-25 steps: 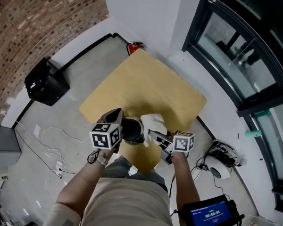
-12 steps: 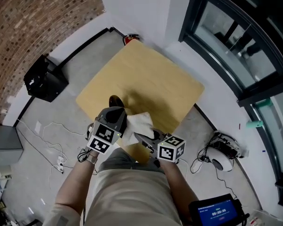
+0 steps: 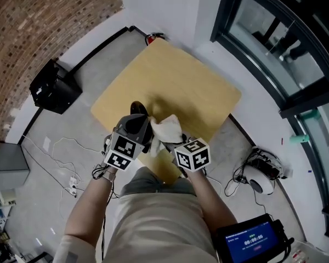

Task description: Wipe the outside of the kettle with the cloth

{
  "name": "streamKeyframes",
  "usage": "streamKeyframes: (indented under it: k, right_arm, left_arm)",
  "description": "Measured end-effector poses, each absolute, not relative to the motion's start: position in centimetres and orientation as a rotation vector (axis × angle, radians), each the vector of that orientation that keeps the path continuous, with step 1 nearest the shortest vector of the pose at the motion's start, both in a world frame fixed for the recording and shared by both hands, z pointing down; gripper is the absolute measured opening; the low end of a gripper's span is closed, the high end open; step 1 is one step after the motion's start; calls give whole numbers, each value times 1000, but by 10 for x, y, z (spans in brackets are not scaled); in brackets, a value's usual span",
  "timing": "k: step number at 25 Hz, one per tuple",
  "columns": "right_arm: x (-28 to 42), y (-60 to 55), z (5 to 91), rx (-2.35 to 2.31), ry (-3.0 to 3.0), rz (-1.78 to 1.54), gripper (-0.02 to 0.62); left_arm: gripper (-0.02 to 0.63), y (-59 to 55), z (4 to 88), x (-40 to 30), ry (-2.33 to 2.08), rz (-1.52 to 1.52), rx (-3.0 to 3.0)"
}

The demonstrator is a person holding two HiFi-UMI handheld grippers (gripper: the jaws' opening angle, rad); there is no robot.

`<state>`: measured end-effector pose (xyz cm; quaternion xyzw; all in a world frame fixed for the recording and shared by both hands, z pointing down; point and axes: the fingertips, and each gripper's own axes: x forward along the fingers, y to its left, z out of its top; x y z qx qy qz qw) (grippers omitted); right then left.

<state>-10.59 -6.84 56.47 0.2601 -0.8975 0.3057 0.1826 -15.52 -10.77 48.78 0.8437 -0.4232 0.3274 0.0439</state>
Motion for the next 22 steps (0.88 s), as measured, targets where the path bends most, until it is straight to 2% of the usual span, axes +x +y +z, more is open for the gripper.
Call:
streamKeyframes:
  k: [2, 7, 10, 14, 19, 22]
  right_arm:
    - [-109, -81, 558, 750, -2520, 737, 133]
    - [-95, -91, 655, 687, -2220, 742, 130]
    - [-107, -103, 620, 656, -2327, 664, 130]
    - [-139, -131, 540, 668, -2615, 763, 130]
    - [-119, -142, 645, 736, -2311, 951, 129]
    - [-121, -143, 632, 686, -2337, 849, 127]
  left_arm:
    - [-14, -108, 491, -155, -1288, 1007, 2571]
    - [-12, -105, 492, -156, -1244, 978, 2591]
    - [-12, -104, 492, -156, -1244, 974, 2595]
    - [-12, -102, 489, -151, -1278, 976, 2600]
    - [-12, -99, 487, -153, -1282, 967, 2587]
    - [-12, -101, 487, -150, -1281, 969, 2587]
